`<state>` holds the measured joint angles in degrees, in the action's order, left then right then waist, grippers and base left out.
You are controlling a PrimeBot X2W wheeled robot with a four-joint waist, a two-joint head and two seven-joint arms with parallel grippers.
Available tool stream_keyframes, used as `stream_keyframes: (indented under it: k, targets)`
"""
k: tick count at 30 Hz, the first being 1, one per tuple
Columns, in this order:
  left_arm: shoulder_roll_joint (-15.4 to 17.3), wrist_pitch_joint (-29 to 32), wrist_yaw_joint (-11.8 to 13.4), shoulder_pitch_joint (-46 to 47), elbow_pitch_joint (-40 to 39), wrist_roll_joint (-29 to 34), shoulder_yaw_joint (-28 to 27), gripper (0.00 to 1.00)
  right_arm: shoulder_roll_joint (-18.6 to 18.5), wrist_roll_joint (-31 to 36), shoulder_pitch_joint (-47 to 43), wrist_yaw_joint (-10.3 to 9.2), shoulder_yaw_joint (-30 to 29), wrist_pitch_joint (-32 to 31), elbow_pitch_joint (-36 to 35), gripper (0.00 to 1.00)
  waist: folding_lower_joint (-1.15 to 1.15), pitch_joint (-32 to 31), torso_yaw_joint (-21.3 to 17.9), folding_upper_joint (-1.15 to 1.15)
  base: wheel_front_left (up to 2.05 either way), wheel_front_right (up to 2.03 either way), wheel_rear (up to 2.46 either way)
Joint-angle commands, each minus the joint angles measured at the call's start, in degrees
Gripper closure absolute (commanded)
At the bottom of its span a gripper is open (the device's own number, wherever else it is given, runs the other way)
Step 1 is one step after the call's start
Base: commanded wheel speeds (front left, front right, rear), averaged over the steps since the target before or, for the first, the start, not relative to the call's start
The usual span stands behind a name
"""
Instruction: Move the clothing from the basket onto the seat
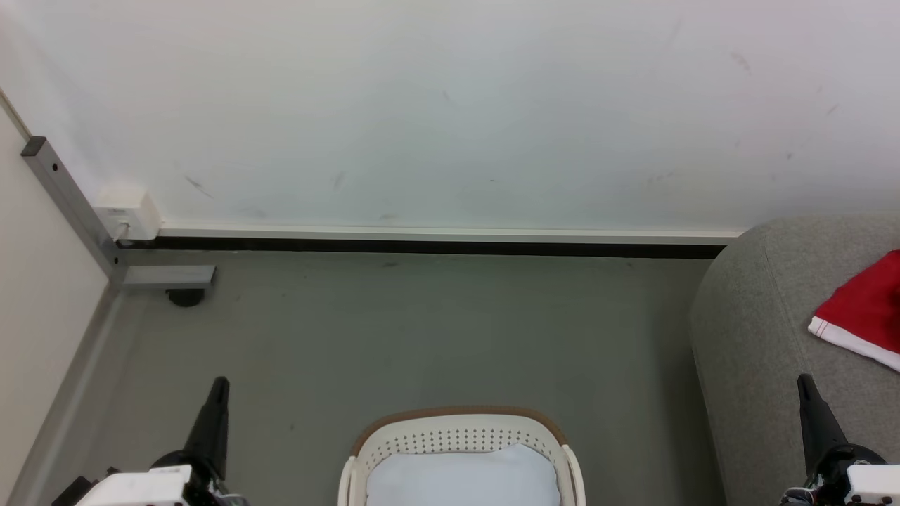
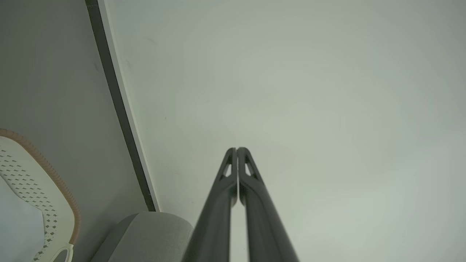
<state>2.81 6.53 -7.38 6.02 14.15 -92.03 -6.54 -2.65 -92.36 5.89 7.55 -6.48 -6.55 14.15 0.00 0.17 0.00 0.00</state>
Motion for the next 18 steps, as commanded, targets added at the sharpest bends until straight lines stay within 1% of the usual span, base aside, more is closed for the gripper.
stream_keyframes:
  k: [1, 18]
  targets:
    - [0.09, 0.23, -0.25, 0.53, -0.18, -0.69, -0.13, 1.0, -0.42, -0.1, 0.73, -0.12, -0.19, -0.17, -0.27, 1.0, 0.0, 0.0, 0.0, 0.0, 0.0, 0.0, 0.0]
    - [0.09, 0.23, -0.25, 0.53, -0.18, -0.68, -0.12, 1.0, -0.43, -0.11, 0.73, -0.12, -0.19, -0.16, -0.27, 1.0, 0.0, 0.0, 0.0, 0.0, 0.0, 0.0, 0.0]
